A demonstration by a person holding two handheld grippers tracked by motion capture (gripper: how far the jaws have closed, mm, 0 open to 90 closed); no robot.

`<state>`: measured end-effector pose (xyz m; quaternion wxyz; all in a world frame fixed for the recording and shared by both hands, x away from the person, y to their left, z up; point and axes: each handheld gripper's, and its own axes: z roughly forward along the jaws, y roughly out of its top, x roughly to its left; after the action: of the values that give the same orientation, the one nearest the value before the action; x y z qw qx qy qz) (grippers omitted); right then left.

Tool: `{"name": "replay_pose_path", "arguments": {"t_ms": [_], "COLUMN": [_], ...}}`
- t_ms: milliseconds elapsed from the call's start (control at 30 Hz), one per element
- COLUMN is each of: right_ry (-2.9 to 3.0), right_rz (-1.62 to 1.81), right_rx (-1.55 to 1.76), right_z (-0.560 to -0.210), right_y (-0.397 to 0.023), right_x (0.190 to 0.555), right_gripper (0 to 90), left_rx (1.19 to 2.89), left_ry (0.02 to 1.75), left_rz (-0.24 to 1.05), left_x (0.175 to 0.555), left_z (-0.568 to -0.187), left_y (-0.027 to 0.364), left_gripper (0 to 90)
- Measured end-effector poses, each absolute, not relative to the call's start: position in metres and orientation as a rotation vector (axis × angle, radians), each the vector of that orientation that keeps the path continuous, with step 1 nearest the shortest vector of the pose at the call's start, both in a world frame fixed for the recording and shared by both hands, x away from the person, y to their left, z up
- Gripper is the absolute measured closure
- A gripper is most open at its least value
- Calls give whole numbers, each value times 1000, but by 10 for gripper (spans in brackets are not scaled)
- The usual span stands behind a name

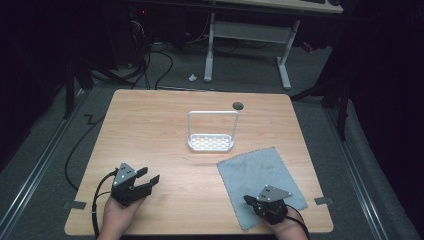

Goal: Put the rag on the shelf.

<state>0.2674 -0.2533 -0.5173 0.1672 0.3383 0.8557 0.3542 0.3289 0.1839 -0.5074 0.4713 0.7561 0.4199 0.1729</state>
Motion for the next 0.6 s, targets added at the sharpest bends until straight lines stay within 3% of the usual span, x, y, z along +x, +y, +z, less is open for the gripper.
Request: {"name": "replay_pose_path", "arguments": {"t_ms": [600], "right_ry": [2515], "right_rz": [969], "right_rx": [892], "right_z": [-523], "right_y": [-224], "right_x": [276], "right_gripper": [900], "left_rx": [1830], "left_ry": [1027], "left_rz": [415], "left_x": [316], "left_z": [-504], "left_y": [188], "left_gripper": [428]}}
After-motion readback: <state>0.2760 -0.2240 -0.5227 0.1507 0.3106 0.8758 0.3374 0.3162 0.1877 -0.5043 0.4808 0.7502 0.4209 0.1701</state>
